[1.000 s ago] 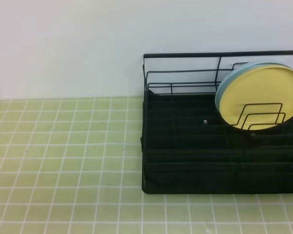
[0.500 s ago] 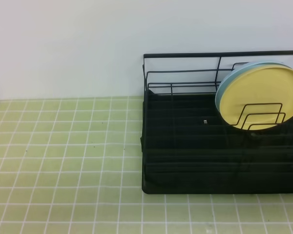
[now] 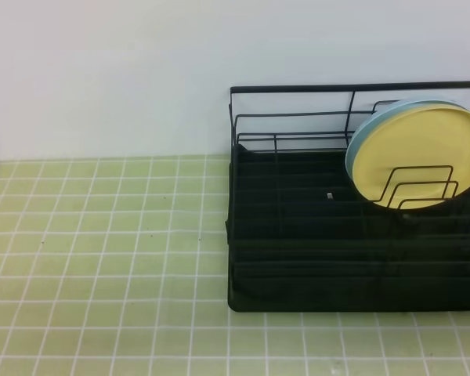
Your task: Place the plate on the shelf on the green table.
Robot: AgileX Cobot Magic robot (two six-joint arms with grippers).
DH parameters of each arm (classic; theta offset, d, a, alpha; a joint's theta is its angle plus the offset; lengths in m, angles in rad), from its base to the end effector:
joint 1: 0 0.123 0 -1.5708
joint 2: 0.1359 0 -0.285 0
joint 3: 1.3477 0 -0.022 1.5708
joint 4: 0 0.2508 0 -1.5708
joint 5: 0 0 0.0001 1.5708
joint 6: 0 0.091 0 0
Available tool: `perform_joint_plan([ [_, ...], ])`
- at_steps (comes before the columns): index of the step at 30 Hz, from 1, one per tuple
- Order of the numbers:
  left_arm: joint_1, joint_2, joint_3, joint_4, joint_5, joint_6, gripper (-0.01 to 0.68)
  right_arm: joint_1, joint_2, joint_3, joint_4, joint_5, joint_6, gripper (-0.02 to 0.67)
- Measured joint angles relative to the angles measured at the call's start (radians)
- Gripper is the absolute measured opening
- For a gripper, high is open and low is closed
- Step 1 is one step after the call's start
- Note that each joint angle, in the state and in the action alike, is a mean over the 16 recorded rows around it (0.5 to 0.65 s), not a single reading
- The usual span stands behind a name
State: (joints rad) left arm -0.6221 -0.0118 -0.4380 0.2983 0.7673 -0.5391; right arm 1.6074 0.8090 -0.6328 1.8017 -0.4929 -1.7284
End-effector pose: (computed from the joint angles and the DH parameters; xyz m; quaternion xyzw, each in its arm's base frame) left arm 0.0178 0.0101 0.2870 0.0519 0.7735 -0.2138 0.5944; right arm 0.0358 0.1652 0.3367 -0.4074 0.6536 0.3400 0.5398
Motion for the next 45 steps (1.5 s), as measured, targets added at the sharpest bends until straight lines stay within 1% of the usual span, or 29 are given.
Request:
perform_joint_plan([
  [5,0.000,0.000,0.000,0.000,0.000,-0.001,-0.003,-0.064,-0.002,0.004,0.000,-0.051,-0.053,-0.004],
  [8,0.000,0.000,0.000,0.000,0.000,-0.001,-0.003,-0.144,-0.006,0.013,-0.001,-0.052,-0.073,-0.004],
  [10,0.000,0.000,0.000,0.000,0.000,-0.001,-0.003,-0.218,-0.011,0.023,-0.001,-0.025,-0.074,-0.004],
  [14,0.000,0.001,0.000,0.000,0.001,-0.001,-0.003,-0.420,-0.029,0.051,0.000,0.101,-0.076,-0.004],
  [24,0.000,0.001,0.000,0.000,0.001,-0.001,-0.003,-1.026,-0.144,0.140,0.003,0.530,-0.069,-0.004],
  [27,0.000,0.002,0.000,0.000,0.001,-0.001,-0.003,-1.170,-0.193,0.156,0.004,0.603,-0.069,-0.004],
  [29,0.000,0.002,0.000,0.000,0.001,-0.001,-0.003,-1.243,-0.225,0.163,0.005,0.628,-0.070,-0.004],
  [32,0.000,0.002,0.000,0.000,0.001,-0.001,-0.003,-1.321,-0.265,0.168,0.005,0.643,-0.071,-0.004],
  [36,0.000,0.003,0.000,0.000,0.001,-0.001,-0.003,-1.377,-0.304,0.170,0.005,0.639,-0.074,-0.004],
  [39,0.000,0.003,0.000,0.000,0.001,-0.001,-0.003,-1.392,-0.320,0.170,0.005,0.634,-0.076,-0.004],
  [45,0.000,0.003,0.000,0.000,0.001,-0.001,-0.003,-1.395,-0.333,0.177,0.005,0.624,-0.087,-0.004],
])
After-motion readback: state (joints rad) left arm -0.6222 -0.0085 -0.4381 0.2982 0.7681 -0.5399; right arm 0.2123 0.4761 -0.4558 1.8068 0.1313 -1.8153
